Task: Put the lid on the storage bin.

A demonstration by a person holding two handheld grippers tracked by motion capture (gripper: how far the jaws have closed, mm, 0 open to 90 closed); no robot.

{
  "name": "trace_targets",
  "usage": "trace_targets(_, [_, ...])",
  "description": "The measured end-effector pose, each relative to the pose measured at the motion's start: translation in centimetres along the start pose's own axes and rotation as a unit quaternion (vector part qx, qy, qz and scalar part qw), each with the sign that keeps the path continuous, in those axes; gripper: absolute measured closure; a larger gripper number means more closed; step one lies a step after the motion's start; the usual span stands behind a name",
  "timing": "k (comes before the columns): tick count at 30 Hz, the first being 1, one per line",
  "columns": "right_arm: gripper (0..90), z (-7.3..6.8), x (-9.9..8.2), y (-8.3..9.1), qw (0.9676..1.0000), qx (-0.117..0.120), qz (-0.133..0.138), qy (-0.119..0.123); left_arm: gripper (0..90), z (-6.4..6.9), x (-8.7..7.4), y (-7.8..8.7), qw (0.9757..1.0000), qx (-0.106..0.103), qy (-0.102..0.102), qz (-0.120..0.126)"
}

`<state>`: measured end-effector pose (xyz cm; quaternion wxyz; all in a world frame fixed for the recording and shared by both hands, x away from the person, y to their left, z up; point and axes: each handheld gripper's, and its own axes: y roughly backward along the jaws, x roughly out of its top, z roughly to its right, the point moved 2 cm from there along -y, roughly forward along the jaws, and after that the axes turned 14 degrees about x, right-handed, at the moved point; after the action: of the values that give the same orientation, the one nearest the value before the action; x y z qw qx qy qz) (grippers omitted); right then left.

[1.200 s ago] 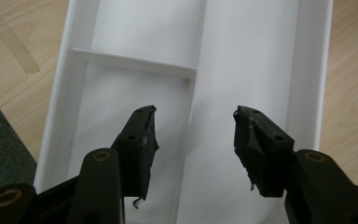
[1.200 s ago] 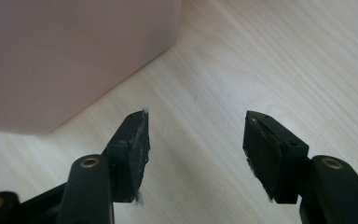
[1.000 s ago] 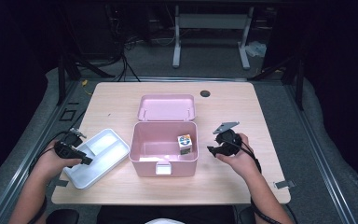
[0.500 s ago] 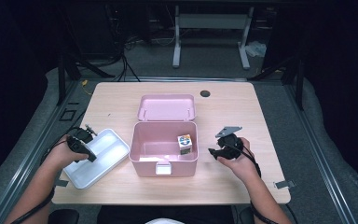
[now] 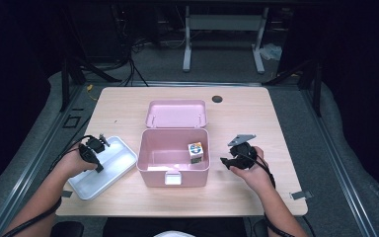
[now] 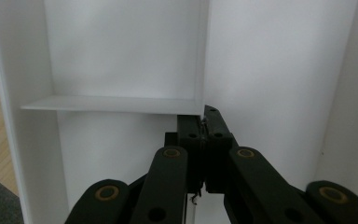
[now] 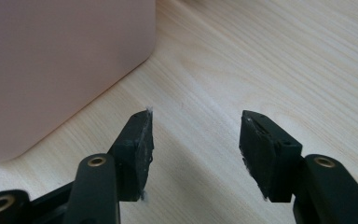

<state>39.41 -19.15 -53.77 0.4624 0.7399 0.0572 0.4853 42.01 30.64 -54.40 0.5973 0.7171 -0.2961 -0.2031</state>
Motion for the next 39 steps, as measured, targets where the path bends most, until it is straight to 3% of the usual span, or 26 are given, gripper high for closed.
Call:
trace_targets(6, [44.4, 0.1, -0.1, 0.0, 1.0000, 0.004, 0.001, -0.005, 88.9, -0.5, 0.3, 1.1, 0.9999, -0.009, 0.005, 0.003])
trace_targets(20, [44.5, 0.3, -0.2, 0.0, 1.0000, 0.005, 0.003, -0.004, 88.9, -2.3, -0.4, 6.6, 0.9998, -0.001, 0.002, 0.018])
trace_targets(39, [44.8, 0.3, -0.2, 0.0, 1.0000, 0.004, 0.004, -0.005, 89.0, -2.9, -0.5, 12.1, 0.9986, 0.004, -0.010, 0.051])
